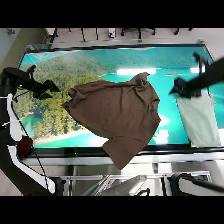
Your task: Fold the shirts.
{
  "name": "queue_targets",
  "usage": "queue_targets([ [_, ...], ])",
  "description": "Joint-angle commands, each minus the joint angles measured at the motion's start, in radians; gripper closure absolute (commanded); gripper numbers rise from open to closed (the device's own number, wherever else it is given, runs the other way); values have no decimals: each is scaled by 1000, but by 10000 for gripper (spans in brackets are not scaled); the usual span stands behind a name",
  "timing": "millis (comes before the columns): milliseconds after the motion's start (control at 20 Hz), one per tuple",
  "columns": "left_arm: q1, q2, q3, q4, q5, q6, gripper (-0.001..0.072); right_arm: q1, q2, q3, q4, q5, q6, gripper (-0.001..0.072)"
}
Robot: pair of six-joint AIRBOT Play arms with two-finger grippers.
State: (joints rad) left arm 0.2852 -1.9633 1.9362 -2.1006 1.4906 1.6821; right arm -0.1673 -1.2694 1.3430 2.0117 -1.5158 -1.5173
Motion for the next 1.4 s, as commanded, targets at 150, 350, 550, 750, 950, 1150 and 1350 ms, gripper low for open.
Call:
queue_targets([
  [150,26,11,-42,-99,92,47,8,-3,543,-1001,367,400,65,297],
  [350,5,39,-41,-98,84,46,294,0,601,-1244,457,538,0,298],
  [550,-2,58,-41,-99,80,46,294,34,579,-1245,460,635,-5,299],
  [750,-2,58,-41,-98,83,45,294,50,497,-1239,475,710,-41,324],
  [950,-2,58,-41,-99,70,45,294,127,398,-1188,491,784,-47,327],
  [1150,-2,58,-41,-99,61,45,295,228,269,-1077,499,849,-48,415],
  [1350,0,58,-41,-98,85,45,294,243,207,-942,476,803,-121,694],
])
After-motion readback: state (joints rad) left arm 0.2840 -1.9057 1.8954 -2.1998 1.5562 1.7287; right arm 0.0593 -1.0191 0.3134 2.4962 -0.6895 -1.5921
